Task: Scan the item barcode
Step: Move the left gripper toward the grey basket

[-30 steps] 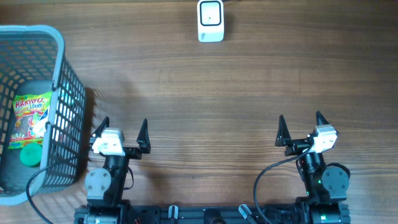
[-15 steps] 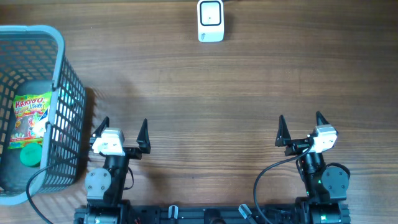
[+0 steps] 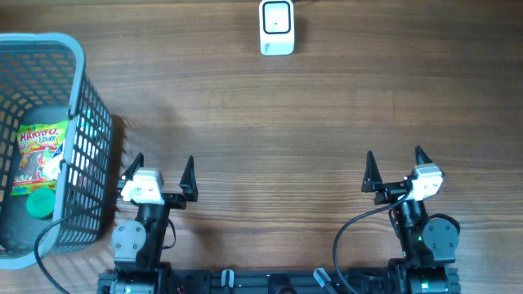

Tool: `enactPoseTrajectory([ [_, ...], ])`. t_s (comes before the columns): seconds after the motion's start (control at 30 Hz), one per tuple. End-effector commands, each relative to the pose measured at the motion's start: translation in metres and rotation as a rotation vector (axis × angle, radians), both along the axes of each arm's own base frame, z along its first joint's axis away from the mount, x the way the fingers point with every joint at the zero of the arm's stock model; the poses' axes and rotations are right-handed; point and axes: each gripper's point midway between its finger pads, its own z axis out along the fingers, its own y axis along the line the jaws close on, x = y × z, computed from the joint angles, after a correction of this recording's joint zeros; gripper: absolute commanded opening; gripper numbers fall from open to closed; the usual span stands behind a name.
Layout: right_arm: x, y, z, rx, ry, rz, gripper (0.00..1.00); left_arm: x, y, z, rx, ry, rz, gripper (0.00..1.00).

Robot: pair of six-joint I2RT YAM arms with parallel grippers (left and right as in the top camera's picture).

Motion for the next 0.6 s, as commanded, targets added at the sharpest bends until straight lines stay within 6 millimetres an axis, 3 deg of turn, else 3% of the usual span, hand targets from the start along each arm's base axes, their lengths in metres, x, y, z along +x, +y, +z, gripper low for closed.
enactPoseTrajectory([
  [0.0,0.0007,-0.0024,-0.0015,0.014,0.007,-0.014,1.0,0.0006,0.002,-0.0046,-0.009,0.011,0.012,1.0],
  [0.57,0.0007,-0.0024,-0.0013,0.014,0.006,-0.014,1.0,0.001,0.0073,-0.0042,-0.003,0.009,0.042,1.0],
])
